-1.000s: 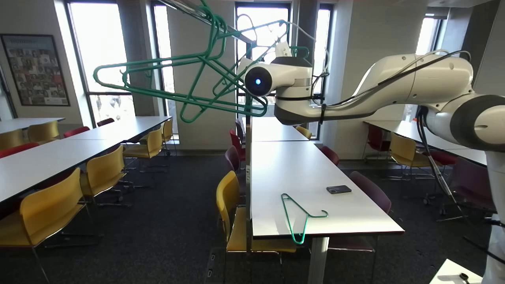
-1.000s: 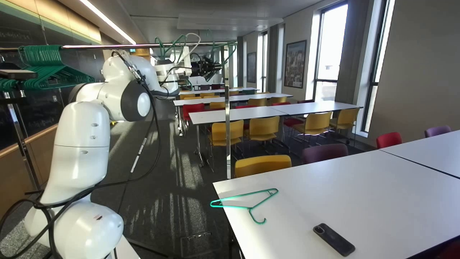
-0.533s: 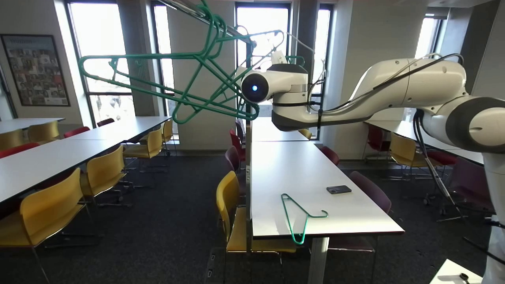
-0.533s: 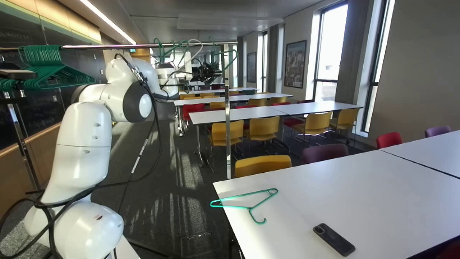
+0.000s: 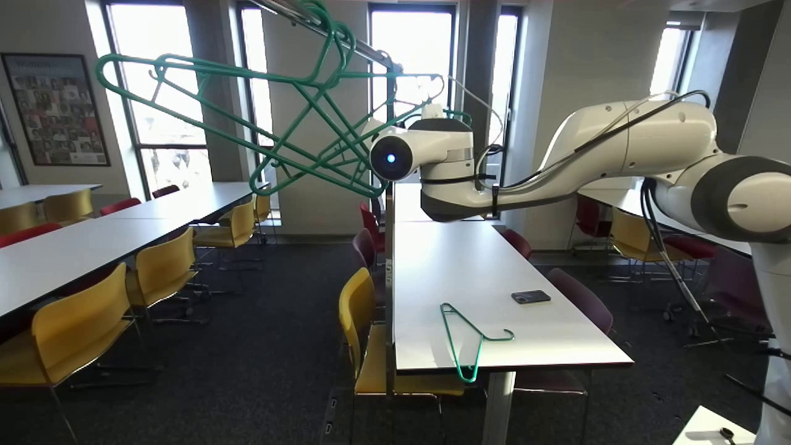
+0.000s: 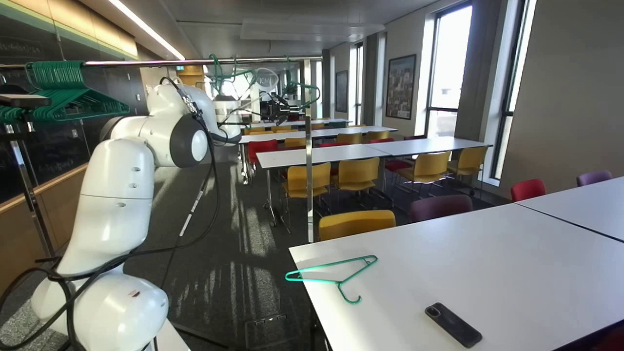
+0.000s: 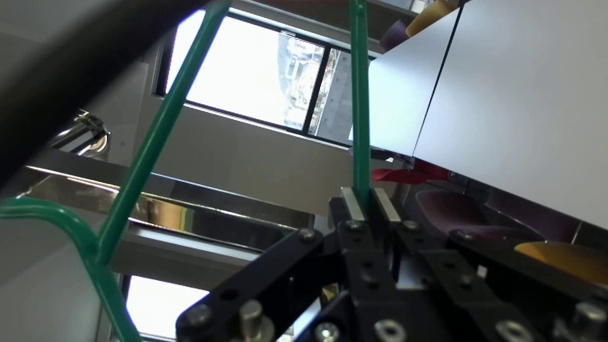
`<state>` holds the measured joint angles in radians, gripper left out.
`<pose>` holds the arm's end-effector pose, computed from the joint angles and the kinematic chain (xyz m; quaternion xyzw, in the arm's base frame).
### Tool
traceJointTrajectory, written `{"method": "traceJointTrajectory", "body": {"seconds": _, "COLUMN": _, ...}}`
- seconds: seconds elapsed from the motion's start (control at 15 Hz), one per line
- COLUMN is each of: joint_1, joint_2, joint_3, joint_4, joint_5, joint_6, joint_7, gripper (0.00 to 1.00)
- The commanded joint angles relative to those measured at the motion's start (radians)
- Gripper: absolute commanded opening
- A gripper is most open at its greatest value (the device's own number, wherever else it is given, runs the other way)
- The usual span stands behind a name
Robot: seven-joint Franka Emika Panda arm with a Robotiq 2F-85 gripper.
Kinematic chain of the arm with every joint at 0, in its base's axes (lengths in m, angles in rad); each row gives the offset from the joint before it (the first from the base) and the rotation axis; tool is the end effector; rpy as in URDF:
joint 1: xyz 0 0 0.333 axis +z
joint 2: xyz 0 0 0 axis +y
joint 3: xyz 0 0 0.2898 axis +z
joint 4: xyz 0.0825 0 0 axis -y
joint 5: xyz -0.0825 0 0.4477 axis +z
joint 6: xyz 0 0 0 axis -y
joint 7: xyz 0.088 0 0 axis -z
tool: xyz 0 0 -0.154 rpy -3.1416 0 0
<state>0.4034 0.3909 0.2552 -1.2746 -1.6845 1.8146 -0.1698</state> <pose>0.7021 0.3302 0.6073 0.5951 0.3843 0.2214 0.6702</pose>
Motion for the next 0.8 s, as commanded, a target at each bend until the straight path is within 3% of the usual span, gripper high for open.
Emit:
{"method": "traceJointTrajectory", "body": {"seconds": 0.0, "joint_1": 0.017, "joint_2": 0.015, "joint_3": -0.004, "joint_4": -0.003, "joint_5": 0.040, "joint_6": -0.023, "joint_7": 0.198, "gripper": 0.02}}
{"method": "traceJointTrajectory", "body": {"seconds": 0.73, "joint_1": 0.059, "joint_2": 0.027, "joint_3": 0.007, "joint_4": 0.022, "joint_5": 0.004, "joint_6": 0.017, "joint_7": 0.670, "gripper": 0.02}}
